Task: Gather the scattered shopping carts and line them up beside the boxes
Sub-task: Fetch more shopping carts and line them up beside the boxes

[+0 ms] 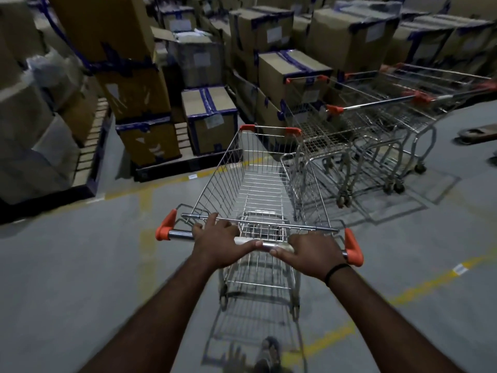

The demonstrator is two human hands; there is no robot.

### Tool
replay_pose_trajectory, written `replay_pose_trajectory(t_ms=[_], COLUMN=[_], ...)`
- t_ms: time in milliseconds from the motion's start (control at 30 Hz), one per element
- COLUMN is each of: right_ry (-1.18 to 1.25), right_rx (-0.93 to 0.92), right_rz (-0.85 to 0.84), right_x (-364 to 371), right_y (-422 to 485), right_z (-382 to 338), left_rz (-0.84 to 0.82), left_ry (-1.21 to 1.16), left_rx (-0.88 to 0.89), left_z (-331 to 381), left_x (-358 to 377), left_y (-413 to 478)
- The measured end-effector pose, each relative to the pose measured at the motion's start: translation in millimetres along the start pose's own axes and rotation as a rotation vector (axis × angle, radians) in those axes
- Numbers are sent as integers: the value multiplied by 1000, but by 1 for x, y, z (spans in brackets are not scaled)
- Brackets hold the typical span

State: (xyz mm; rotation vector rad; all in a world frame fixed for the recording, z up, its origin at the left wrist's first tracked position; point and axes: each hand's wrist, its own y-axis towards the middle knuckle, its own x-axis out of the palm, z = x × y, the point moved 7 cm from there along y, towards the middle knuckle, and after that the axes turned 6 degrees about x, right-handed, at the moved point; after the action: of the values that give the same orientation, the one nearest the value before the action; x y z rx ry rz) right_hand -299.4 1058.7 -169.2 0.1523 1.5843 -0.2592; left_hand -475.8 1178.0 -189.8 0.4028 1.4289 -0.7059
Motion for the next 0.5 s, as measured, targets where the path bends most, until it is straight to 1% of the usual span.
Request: replay_pose_trajectory(t_ms=[200, 333, 500], right_ry=[33, 68, 89], right_rx=[-22, -16, 28], right_rz=[-24, -63, -112], right_x=[1, -4, -10], right_y=[89, 135, 182], right_z=[39, 64, 90], left_rz=[-8, -41, -78], left_ry=[-25, -36, -39], left_rx=[-48, -94, -109], left_z=[-3, 0, 4], left_x=[-14, -19, -29], left_y=[84, 131, 182])
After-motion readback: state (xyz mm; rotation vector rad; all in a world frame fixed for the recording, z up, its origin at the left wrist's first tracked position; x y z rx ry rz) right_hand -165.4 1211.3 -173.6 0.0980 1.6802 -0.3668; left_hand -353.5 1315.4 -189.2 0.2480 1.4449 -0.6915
